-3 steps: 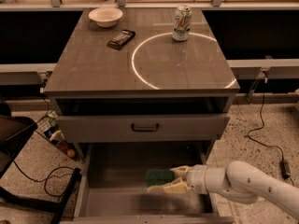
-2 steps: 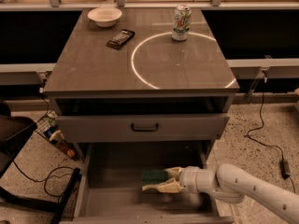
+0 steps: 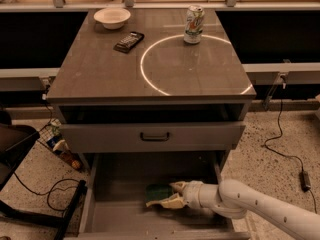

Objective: Place sponge into middle drawer

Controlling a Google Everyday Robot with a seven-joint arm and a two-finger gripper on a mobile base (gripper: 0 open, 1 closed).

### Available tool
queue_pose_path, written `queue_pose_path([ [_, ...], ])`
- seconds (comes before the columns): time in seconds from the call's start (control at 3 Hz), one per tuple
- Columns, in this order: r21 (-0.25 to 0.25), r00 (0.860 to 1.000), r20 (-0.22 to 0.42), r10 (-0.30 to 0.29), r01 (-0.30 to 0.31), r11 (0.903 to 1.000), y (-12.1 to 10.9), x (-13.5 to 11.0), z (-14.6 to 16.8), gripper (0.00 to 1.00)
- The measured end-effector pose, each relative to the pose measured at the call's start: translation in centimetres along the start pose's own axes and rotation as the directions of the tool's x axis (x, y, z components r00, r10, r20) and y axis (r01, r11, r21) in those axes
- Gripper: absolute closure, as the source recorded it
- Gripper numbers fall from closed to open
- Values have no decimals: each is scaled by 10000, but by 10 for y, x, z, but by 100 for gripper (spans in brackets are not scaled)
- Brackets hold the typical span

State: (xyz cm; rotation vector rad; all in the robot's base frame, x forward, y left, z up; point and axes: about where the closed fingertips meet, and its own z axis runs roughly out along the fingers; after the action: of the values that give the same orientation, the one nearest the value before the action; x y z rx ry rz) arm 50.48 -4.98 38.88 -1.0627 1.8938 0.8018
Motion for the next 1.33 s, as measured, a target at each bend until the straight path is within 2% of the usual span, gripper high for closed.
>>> queue_pose_path([
  [0.33, -20, 10000, 18, 28, -28, 10000, 1, -1, 0, 81],
  [1.33, -119, 10000, 38, 23, -22, 9999, 4, -2, 5, 11],
])
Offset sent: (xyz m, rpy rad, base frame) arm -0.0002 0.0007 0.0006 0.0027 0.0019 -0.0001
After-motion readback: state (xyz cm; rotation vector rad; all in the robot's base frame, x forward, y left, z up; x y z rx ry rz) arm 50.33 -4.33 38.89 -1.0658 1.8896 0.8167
